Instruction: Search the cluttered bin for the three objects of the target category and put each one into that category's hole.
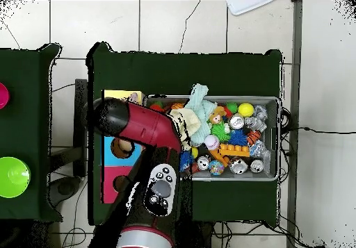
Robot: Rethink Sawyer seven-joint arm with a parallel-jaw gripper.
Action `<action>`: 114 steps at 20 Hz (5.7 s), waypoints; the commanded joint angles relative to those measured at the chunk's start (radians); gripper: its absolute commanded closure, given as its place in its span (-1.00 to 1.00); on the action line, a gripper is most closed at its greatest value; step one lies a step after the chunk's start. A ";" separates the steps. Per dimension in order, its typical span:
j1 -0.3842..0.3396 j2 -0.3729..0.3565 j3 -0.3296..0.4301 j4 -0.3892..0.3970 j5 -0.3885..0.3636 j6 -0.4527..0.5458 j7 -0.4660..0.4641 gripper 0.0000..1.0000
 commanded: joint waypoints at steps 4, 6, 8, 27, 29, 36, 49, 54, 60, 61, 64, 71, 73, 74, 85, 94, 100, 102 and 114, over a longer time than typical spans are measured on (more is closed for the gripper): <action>-0.050 -0.042 0.012 0.071 -0.098 0.251 0.091 1.00; -0.054 -0.043 0.017 0.073 -0.102 0.250 0.092 1.00; -0.058 -0.042 0.024 0.071 -0.106 0.246 0.094 1.00; -0.083 -0.044 0.038 0.050 -0.142 0.263 0.118 -1.00; -0.084 -0.048 0.042 0.051 -0.141 0.270 0.120 -1.00; -0.092 -0.050 0.052 0.046 -0.137 0.298 0.123 -1.00; -0.091 -0.083 0.103 0.085 -0.027 0.280 0.208 1.00; -0.073 -0.079 0.129 0.094 0.037 0.239 0.236 1.00; -0.074 -0.070 0.142 0.112 0.072 0.195 0.219 1.00; -0.073 -0.068 0.144 0.116 0.077 0.184 0.216 1.00; -0.061 -0.063 0.137 0.115 0.079 0.172 0.223 1.00; -0.049 -0.032 0.122 0.115 0.057 0.104 0.207 1.00; -0.050 -0.019 0.118 0.106 0.049 0.095 0.202 1.00; -0.052 -0.013 0.122 0.113 0.051 0.073 0.196 1.00; -0.094 0.031 0.154 0.138 0.043 -0.049 0.136 1.00; -0.099 0.093 0.164 0.124 0.022 -0.109 0.139 1.00; -0.080 0.118 0.148 0.103 0.012 -0.082 0.151 1.00; -0.080 0.120 0.156 0.109 0.017 -0.087 0.152 1.00; -0.094 0.185 0.215 0.127 0.014 -0.234 0.120 1.00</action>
